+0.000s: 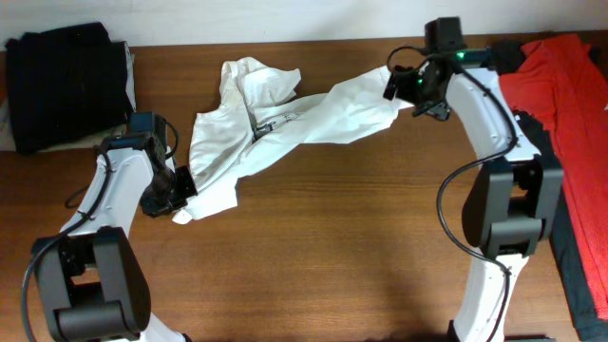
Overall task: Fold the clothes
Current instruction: 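Pull the shirt sleeve rightward with the right gripper to spread it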
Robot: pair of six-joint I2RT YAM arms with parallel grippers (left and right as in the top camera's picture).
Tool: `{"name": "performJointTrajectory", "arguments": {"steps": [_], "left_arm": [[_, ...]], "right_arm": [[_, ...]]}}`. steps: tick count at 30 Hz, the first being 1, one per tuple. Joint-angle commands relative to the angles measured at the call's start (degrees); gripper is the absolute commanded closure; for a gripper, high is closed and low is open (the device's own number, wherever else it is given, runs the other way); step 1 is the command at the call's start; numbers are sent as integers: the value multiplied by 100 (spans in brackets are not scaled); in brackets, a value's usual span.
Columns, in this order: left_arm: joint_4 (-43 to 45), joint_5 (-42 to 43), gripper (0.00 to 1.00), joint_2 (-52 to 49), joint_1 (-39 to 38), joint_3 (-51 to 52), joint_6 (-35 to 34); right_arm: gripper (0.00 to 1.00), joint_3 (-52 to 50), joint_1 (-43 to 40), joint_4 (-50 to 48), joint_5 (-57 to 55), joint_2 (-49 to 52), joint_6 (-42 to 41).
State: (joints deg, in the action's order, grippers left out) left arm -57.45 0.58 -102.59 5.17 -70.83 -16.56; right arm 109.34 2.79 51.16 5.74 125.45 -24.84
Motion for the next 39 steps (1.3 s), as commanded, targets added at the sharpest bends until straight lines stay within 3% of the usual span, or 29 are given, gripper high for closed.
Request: {"name": "performJointTrajectory", "arguments": {"steps": [1,6,10,15,18,20,21,25,29,31,34,35,36,37,39], "left_arm": [[-4,-59,98,28,20,-35,-57],[-4,-59,98,28,20,-35,-57],[-4,-59,94,28,20,-35,-57],[-9,-57,94,28,20,-35,-57],[-9,-57,94,28,20,-35,-59],[-11,-59,94,28,20,-35,-57],[-22,-59,94,28,20,-35,-57],[-50,-59,94,28,20,-35,-57],[-68,-59,94,28,20,-35,-57],[-46,-59,94,28,20,-35,-57],[-22,-59,94,28,20,-35,-59],[-22,-59,94,28,20,-35,-59],[-22,-59,94,28,20,-35,-57],[-24,-57,94,28,20,-35,-57],[-22,-57,93,28,20,-35,-59]], "right_arm": [[5,-483,273,-468,66,168,68],[5,-1384,448,-1659,-129,175,94],[18,-1585,433,-1867,-125,179,37],[47,-1591,437,-2052,20,315,37],[75,-1591,437,-2061,24,332,37],[84,-1591,426,-2052,31,328,-39],[96,-1582,413,-2024,31,313,-116],[96,-1296,251,-1572,72,107,-116],[96,-522,-28,-81,70,-726,-22],[96,-227,-72,494,55,-1137,400],[91,-197,-57,758,-20,-1255,404],[60,-229,-55,750,-20,-1176,404],[14,-286,-50,726,-22,-1097,404],[1,-358,-52,688,-24,-994,404],[1,-431,-52,682,-39,-664,402]]}}
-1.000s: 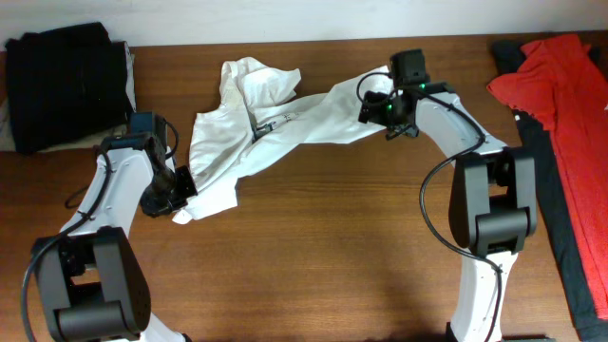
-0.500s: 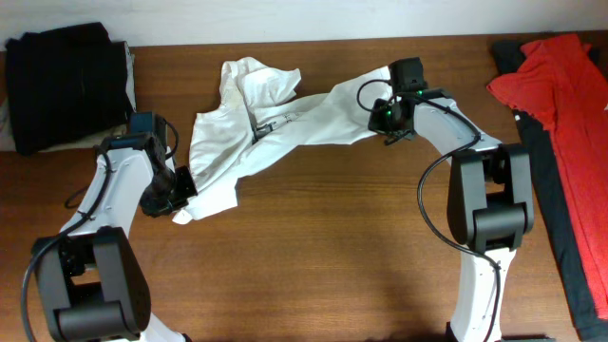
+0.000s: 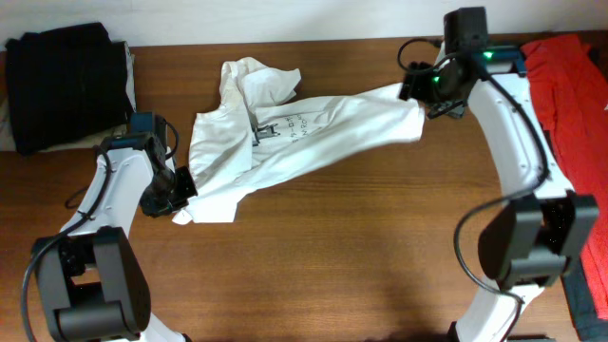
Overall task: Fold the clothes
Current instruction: 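Pull the shirt sleeve rightward with the right gripper to spread it, then lift the shirt with both grippers and stretch it toward the back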
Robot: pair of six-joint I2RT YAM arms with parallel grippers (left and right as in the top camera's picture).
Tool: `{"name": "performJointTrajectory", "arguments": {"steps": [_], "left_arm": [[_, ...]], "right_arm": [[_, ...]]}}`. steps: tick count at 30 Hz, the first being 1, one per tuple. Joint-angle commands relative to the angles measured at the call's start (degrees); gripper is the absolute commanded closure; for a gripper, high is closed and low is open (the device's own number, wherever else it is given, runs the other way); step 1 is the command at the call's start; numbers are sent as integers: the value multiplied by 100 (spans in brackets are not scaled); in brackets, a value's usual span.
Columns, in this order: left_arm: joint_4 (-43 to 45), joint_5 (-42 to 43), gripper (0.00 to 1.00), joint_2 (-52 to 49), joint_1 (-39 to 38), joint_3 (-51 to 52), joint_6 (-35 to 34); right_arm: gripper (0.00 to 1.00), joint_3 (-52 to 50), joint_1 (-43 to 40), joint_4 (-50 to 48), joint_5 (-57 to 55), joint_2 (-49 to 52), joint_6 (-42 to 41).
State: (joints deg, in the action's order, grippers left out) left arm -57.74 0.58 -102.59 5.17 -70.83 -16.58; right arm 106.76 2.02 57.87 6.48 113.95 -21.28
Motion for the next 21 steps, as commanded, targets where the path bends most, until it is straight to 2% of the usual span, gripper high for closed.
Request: {"name": "performJointTrajectory", "arguments": {"steps": [1,5,12,17,21], "left_arm": [[7,-59,93,28,20,-35,-57],[4,-57,93,28,20,-35,-55],[4,-59,93,28,20,-35,-55],[13,-59,92,28,20,-35,-55],[24,-59,92,28,20,-35,-55]], "right_arm": [[1,-197,24,11,-116,686,46],[1,-199,13,205,-114,1388,48],[1,-195,-297,739,-225,1274,52],[0,-199,-470,1012,-240,1285,608],[16,-575,-424,693,-240,1290,610]]}}
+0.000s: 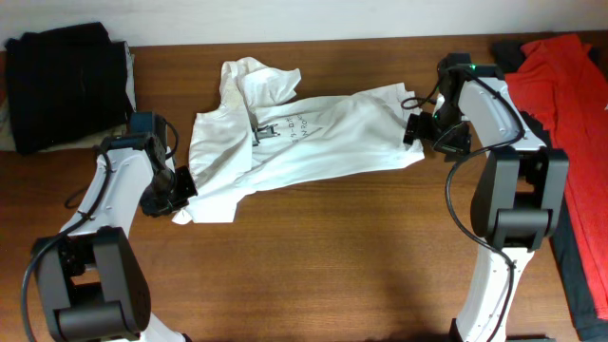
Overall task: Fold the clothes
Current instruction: 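Lift the shirt with both grippers and stretch it toward the back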
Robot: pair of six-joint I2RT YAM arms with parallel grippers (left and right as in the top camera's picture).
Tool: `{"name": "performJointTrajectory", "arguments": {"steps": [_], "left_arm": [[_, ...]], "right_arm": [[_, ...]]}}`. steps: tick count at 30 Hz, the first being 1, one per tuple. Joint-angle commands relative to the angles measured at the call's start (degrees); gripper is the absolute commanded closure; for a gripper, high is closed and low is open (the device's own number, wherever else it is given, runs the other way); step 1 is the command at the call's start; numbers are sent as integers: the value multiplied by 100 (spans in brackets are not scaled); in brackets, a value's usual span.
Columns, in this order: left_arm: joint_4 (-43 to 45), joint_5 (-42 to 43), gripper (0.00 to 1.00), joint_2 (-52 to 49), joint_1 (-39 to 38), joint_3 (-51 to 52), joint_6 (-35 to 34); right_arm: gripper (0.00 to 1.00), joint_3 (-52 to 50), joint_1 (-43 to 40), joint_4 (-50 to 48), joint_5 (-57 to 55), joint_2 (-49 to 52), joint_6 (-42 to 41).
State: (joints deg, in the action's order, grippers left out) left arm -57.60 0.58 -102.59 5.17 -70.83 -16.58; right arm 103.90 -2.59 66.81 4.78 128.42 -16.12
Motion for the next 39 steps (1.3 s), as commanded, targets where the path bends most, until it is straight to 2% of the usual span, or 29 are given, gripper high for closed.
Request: {"name": "performJointTrajectory", "arguments": {"steps": [1,4,6,10,12,14,15,16,21,29,33,36,39], "left_arm": [[11,-59,92,28,20,-35,-55],[11,-59,92,28,20,-35,-55],[13,-59,92,28,20,-35,-55],[13,-59,92,28,20,-35,-55],[13,-59,92,28,20,-35,-55],[11,-59,92,28,20,-35,-55],[9,-55,93,28,20,-35,-55],[-2,-35,99,28,20,-35,-55],[-166,160,99,490,20,-37,-55],[-479,153,99,3729,22,-199,-129],[-964,144,99,4793,26,-1257,-251],[-1582,-129,99,4872,26,-2413,-249],[-2404,-501,99,4682,26,-4006,-234]], "right_arm": [[17,-426,50,-417,-42,-151,92],[21,-706,66,-774,17,-151,90],[29,-706,70,-850,87,-151,87],[54,-737,116,-940,122,-131,83],[70,-737,188,-999,118,-131,68],[95,-737,227,-1029,120,-131,35],[96,-737,225,-1014,118,-131,-50],[96,-737,221,-1001,122,-131,-87],[96,-721,55,-614,120,-634,-280],[96,-721,-7,286,105,-3206,-190],[96,-717,-7,435,101,-4953,-188],[96,-498,-7,455,103,-5993,-186],[96,195,-7,715,101,-6699,-94]]}}
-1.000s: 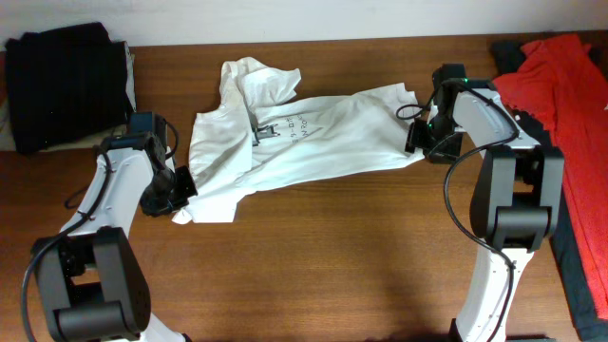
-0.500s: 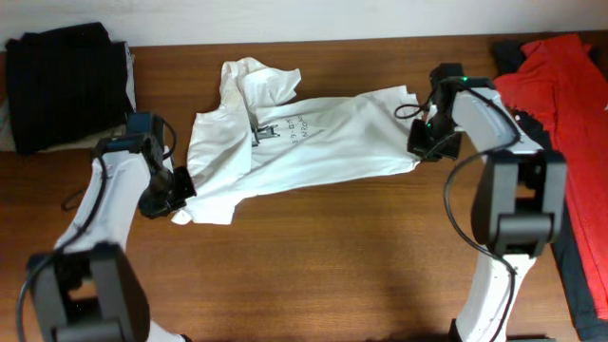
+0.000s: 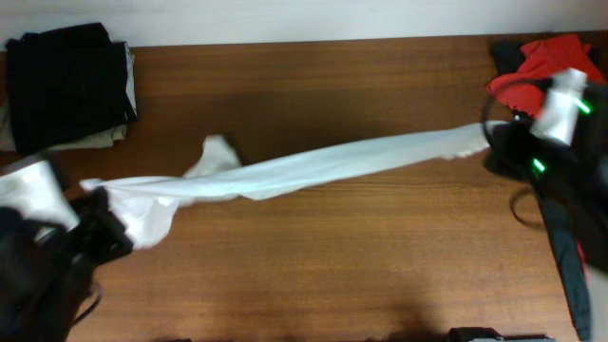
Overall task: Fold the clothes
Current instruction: 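Lift the shirt with both grippers and stretch it toward the back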
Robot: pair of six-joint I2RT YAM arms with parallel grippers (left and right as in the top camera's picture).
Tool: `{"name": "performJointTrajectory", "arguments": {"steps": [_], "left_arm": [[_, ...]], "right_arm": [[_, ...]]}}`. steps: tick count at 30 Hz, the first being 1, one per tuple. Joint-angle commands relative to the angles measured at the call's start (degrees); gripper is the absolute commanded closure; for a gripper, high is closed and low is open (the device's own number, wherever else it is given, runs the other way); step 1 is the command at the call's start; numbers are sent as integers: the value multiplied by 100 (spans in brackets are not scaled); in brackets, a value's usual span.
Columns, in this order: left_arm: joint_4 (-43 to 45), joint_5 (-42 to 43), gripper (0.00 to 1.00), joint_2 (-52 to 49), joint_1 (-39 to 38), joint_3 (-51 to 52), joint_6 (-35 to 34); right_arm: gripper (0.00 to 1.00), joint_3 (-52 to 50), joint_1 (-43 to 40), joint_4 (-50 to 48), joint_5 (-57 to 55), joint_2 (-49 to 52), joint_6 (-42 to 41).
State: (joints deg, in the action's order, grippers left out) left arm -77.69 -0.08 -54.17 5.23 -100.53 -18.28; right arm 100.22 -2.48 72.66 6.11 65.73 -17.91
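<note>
A white garment (image 3: 323,163) is pulled out into a long, taut band across the table, lifted off the wood. Its left end bunches at my left gripper (image 3: 101,217), which is dark, blurred and close to the camera at the lower left. Its right end runs into my right gripper (image 3: 496,142) at the right edge, which is blurred too. Both grippers are shut on the cloth's ends. A loose fold (image 3: 217,152) hangs near the left part of the band.
A folded black pile (image 3: 66,84) lies at the back left corner over a pale item. Red clothes (image 3: 543,59) lie at the back right, behind the right arm. The brown wooden table (image 3: 332,271) shows below the stretched cloth.
The garment lay spread on the table between the two grippers. Now both arms are raised and farther apart, and the cloth hangs stretched in a thin band between them.
The left gripper held the garment's lower left corner throughout. The right gripper held the other end at the back right, then farther right, then lower, with the cloth flatter each time. Now both arms hold the garment taut above the table.
</note>
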Motion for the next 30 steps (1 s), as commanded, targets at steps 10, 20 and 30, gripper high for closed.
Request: {"name": "performJointTrajectory", "arguments": {"steps": [10,20,30], "left_arm": [[-691,-380,99,-1226,17,-3456,-7],[-90,249,99,-4900,2,-3451,-7],[1869,529,99,-8046,-367,-3451,-13]], "right_arm": [[96,2284,-17,525,-407,-151,162],[96,2284,-17,-17,-667,3335,162],[96,2284,-20,-1703,-684,5685,164]]}}
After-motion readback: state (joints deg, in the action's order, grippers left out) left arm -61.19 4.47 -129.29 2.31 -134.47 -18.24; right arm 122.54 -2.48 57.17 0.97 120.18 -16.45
